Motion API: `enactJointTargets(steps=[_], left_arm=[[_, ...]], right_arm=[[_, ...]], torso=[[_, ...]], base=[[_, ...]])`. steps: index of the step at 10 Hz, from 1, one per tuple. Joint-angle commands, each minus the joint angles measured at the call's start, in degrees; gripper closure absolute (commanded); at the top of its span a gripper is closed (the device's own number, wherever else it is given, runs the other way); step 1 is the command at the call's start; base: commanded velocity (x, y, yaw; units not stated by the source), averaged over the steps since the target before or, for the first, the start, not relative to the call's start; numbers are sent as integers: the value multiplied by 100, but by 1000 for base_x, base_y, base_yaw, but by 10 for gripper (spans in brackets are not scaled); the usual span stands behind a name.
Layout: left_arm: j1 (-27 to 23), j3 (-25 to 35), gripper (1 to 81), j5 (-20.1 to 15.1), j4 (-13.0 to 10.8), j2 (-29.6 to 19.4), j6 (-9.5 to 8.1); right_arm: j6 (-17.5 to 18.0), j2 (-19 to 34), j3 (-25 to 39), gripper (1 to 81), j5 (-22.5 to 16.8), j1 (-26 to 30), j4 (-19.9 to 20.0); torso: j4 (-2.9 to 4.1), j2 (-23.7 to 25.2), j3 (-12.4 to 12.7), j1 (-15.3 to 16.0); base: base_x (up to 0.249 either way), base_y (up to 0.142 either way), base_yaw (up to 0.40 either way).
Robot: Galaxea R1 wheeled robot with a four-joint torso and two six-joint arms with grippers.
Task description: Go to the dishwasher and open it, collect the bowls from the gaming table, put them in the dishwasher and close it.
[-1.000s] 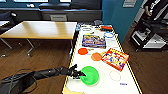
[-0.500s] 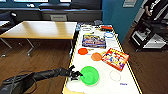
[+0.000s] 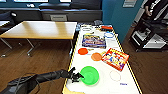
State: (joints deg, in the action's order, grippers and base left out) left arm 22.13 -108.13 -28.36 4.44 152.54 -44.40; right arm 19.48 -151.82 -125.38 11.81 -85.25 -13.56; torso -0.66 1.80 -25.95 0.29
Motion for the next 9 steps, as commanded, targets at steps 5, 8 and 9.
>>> enactJointTargets(steps=[5,8,9], left_arm=[[-608,573,811,-258,-690,5,-7],[-1091,1572,811,-258,-778,-433,10],[-1188,1988,811,-249,-795,-672,36]], right_arm=[[3,-122,-319,811,-584,64,-86],[-14,-132,-276,811,-592,38,-103],[-23,-123,-231,811,-592,29,-103]], torso=[[0,0,0,0],[0,0,0,2],[0,0,0,2]], base=[[0,0,0],[0,0,0],[0,0,0]])
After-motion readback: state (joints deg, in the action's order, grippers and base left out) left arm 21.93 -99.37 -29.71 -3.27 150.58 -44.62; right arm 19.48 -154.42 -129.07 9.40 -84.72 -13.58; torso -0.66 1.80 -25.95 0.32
